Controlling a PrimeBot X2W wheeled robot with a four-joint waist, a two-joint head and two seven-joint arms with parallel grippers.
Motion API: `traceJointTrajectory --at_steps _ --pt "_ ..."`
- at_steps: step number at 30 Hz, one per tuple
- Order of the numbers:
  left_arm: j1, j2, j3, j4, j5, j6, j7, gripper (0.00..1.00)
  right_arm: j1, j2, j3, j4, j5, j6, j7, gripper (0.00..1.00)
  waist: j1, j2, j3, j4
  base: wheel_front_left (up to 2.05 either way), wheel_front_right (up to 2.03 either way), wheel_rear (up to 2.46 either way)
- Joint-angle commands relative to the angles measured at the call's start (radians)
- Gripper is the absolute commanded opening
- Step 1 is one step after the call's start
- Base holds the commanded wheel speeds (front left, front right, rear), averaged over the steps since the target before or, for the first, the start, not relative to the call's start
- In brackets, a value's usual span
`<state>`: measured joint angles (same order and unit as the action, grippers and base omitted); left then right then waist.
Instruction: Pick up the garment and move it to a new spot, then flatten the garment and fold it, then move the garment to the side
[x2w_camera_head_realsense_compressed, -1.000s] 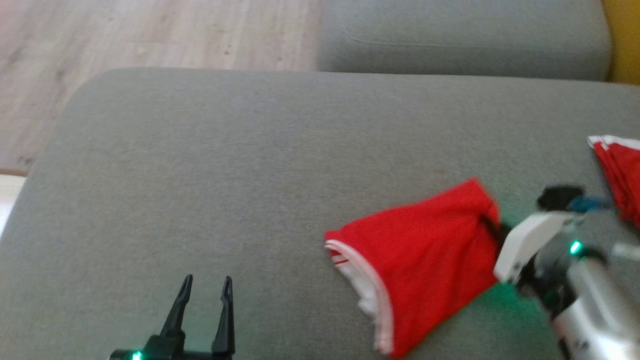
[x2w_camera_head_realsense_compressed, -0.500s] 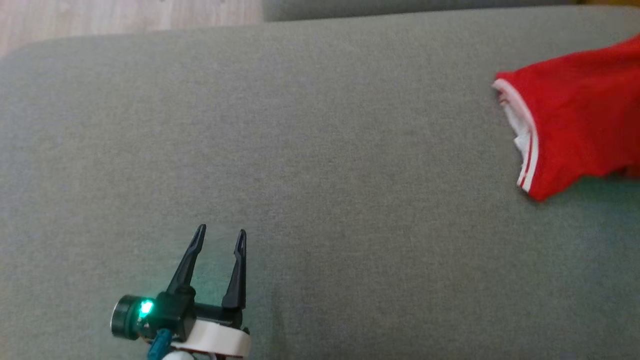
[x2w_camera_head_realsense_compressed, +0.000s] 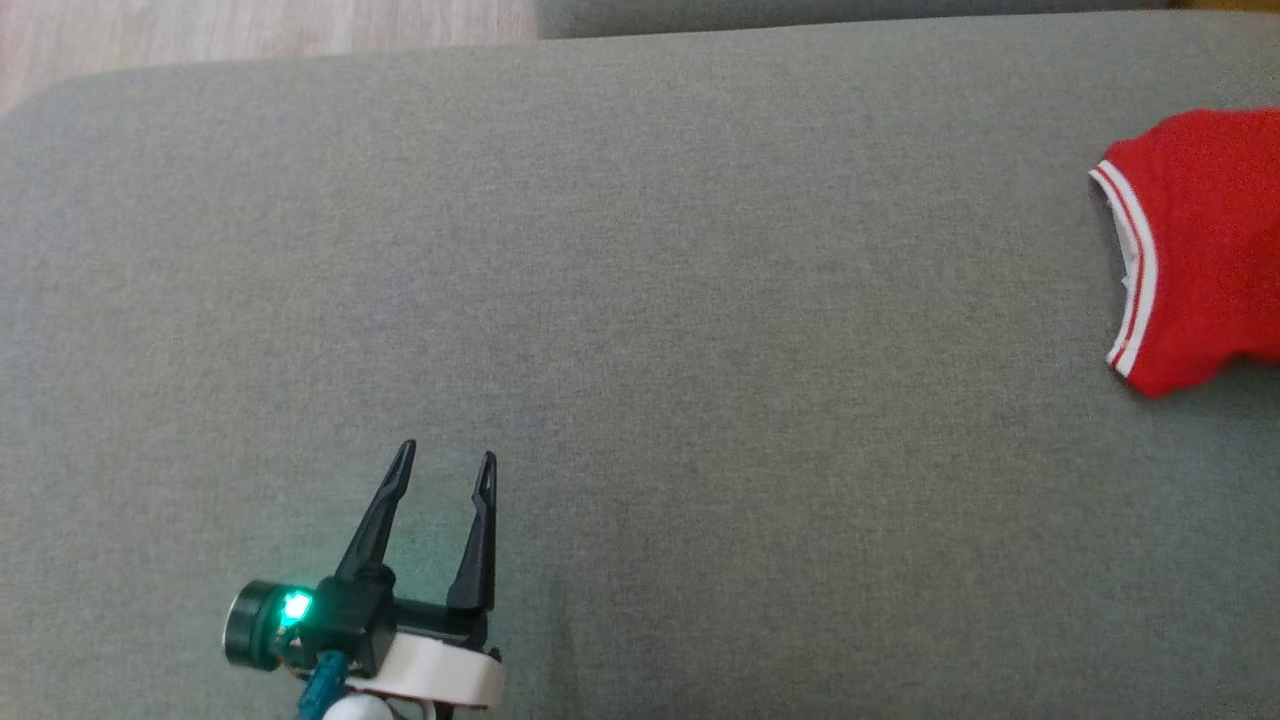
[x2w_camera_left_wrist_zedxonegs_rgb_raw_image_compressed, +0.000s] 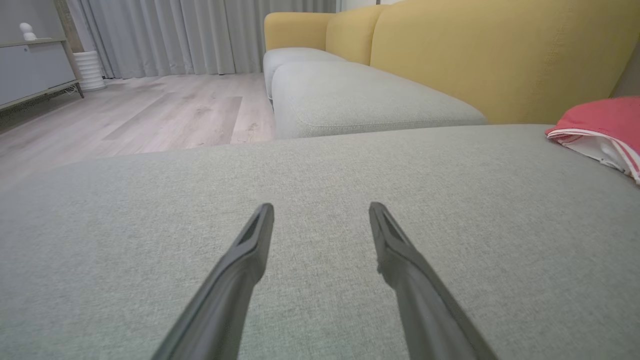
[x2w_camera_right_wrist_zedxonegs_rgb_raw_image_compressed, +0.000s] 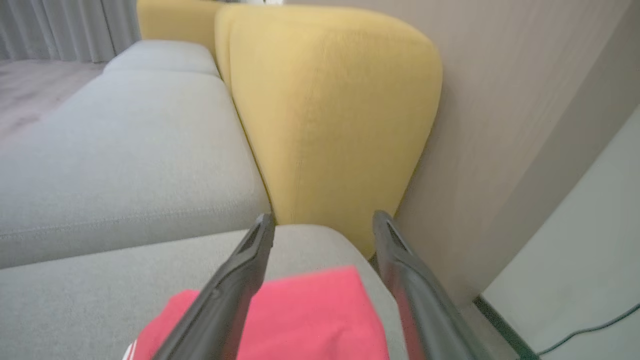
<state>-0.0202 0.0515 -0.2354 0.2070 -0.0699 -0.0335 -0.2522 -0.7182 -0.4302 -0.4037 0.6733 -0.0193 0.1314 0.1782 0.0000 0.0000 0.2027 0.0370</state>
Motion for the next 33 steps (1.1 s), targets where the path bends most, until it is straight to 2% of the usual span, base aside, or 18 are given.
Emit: traceJointTrajectory --at_steps 1,4,8,15,22,25,33 --pt "-0.021 -0.001 0.029 -0.039 -0.009 0.013 -0.01 1.0 -0.003 0.023 0.02 -0.085 -0.057 -0.001 -0.066 1.0 0.0 0.0 -0.015 0.004 0.0 0.0 0.0" --pt "-0.008 -0.001 0.037 -0.049 -0.024 0.031 -0.01 1.0 0.057 0.088 0.075 -0.156 -0.084 -0.001 -0.136 1.0 0.0 0.0 -0.033 0.004 0.0 0.0 0.0" --pt "0.008 -0.001 0.044 -0.042 -0.036 0.048 -0.01 1.0 0.185 0.185 0.167 -0.257 -0.054 -0.001 -0.206 1.0 0.0 0.0 -0.065 0.01 0.0 0.0 0.0" --pt "0.032 0.002 0.07 -0.015 -0.036 0.078 -0.01 1.0 0.472 0.297 0.29 -0.378 0.011 -0.001 -0.338 1.0 0.0 0.0 -0.121 0.045 0.0 0.0 0.0" --pt "0.055 0.011 0.108 0.032 -0.036 0.067 -0.01 1.0 0.657 0.35 0.352 -0.374 0.003 -0.001 -0.429 1.0 0.0 0.0 -0.158 0.07 0.0 0.0 0.0" --pt "0.061 0.015 0.119 0.05 -0.037 0.051 -0.01 1.0 0.716 0.365 0.39 -0.365 0.016 -0.001 -0.437 1.0 0.0 0.0 -0.17 0.076 0.0 0.0 0.0" --pt "0.081 0.014 0.141 0.063 -0.04 0.021 -0.01 1.0 0.8 0.379 0.402 -0.425 0.058 -0.001 -0.44 1.0 0.0 0.0 -0.195 0.062 0.0 0.0 0.0"
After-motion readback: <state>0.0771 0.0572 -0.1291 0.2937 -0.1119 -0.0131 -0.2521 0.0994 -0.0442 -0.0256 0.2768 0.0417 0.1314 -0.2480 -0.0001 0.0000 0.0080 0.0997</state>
